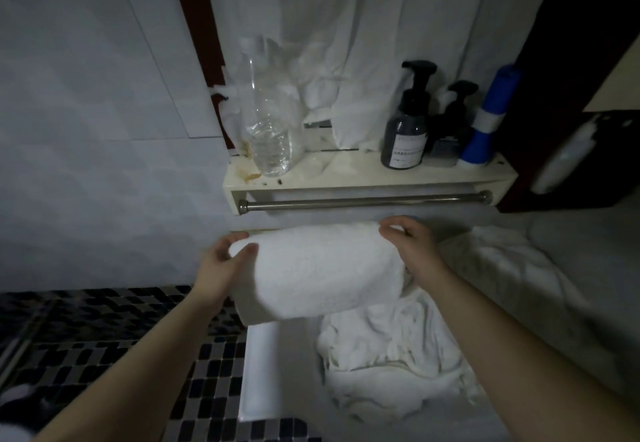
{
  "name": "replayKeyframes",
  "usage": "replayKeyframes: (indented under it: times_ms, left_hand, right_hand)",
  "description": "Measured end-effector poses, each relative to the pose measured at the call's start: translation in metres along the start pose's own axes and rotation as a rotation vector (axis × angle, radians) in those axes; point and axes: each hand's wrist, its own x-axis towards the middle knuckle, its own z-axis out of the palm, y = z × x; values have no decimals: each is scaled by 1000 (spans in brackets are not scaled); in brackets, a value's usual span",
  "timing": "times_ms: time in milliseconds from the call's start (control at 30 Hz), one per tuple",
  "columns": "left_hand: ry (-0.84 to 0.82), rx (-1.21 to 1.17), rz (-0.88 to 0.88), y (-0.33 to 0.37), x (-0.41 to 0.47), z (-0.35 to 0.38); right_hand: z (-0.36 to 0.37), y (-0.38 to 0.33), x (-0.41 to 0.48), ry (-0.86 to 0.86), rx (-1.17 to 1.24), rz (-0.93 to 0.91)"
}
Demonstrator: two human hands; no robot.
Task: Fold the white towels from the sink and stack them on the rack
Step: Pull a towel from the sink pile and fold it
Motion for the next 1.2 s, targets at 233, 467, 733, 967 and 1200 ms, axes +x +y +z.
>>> replayKeyframes:
  times_ms: [233,467,733,967,1200]
  left_hand:
    - [-63,62,45,10,19,16]
    - [-184,63,82,15,38,31]
    - [-451,77,225,39,47,31]
    - [-619,5,349,56,20,48]
    - [-757,-5,459,56,-44,74]
  right_hand:
    - [-16,-4,7,83,-60,43]
    - [-24,-13,-13,291,132,195]
    - [-10,-13,-91,645,-35,44]
    - [-6,-10,-175,932,20,84]
    - [-17,-8,-288,1127,-58,76]
